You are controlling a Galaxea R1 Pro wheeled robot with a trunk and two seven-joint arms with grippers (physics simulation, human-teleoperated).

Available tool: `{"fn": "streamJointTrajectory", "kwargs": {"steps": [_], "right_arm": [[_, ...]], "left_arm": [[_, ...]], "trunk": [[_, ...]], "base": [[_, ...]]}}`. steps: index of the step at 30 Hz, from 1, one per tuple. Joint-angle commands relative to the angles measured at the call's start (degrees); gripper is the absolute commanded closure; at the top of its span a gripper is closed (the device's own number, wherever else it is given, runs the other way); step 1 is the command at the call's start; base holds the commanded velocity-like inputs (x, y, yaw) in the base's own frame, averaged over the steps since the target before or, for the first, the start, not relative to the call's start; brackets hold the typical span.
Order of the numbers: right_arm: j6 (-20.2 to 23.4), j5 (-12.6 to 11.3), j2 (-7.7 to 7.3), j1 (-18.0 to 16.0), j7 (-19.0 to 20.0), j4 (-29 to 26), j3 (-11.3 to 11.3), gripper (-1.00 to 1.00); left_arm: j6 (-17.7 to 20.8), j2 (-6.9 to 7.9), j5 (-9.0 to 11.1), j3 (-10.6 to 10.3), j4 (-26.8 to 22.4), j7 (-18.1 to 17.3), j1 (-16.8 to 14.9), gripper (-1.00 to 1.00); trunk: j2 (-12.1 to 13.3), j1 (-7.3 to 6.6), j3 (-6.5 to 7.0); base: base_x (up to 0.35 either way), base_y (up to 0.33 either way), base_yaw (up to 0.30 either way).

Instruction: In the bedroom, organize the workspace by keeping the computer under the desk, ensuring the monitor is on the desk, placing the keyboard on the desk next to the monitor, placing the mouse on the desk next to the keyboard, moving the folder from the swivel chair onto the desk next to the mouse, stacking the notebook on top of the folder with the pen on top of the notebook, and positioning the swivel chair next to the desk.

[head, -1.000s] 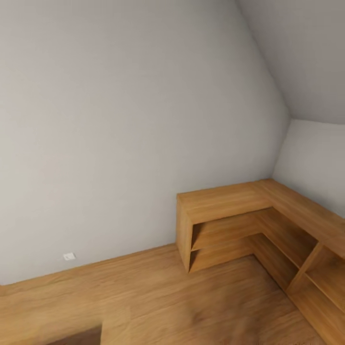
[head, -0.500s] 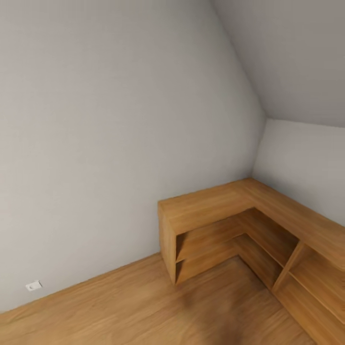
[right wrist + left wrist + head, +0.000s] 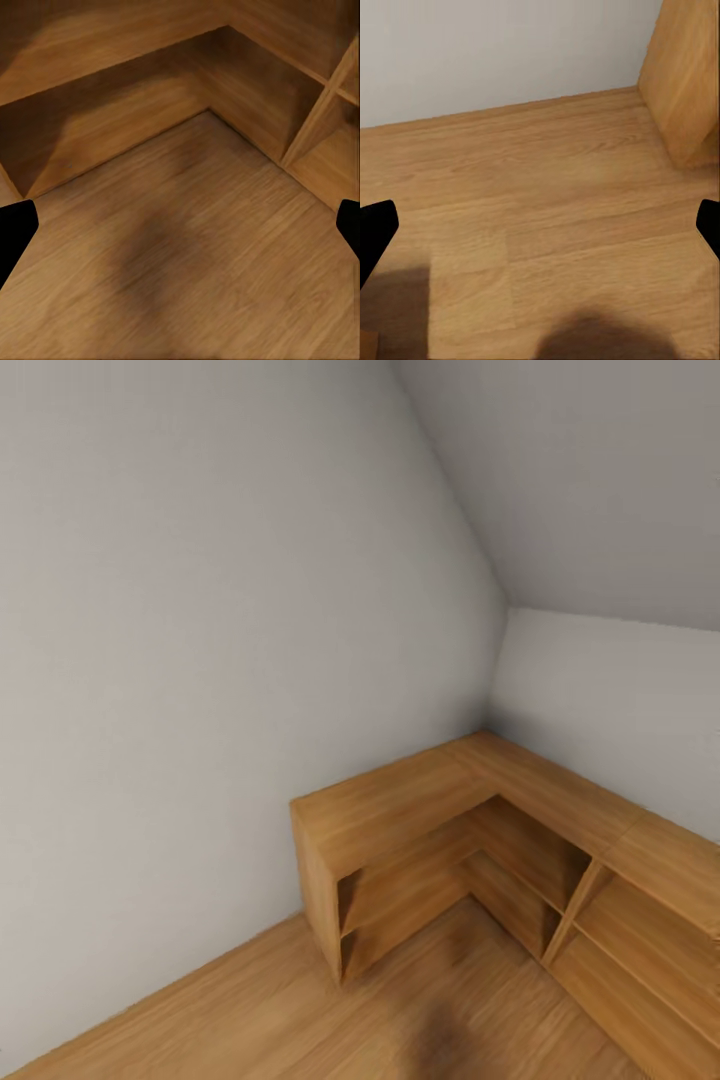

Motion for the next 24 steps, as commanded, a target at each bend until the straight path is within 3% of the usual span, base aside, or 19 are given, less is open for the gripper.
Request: {"fn": "streamJointTrajectory", "kwargs": {"steps": [1, 14, 24], "right_arm": [[-0.17, 0.61, -0.01, -0.08, -0.24, 0.08, -0.46, -1.00], [-0.59, 0.67, -0.39, -0.08, -0.22, 0.03, -0.40, -1.00], [-0.76, 0.70, -0.65, -0.08, -0.22, 0.01, -0.38, -1.00]], "left_arm": [[-0.10, 0.00, -0.03, -0.48, -0.01, 0.60, -0.03, -1.00], [-0.08, -0.05, -0.03, -0.53, 0.00, 0.65, -0.03, -1.00], [-0.06, -0.08, -0.03, -0.57, 0.00, 0.61, -0.03, -1.00]], "trunk": [[-0.12, 0.05, -0.13], [-0.12, 0.05, -0.13], [-0.12, 0.05, -0.13]], "base": [[0.152, 0.025, -0.294], [0.064, 0.007, -0.295], [0.272, 0.000, -0.296]]}}
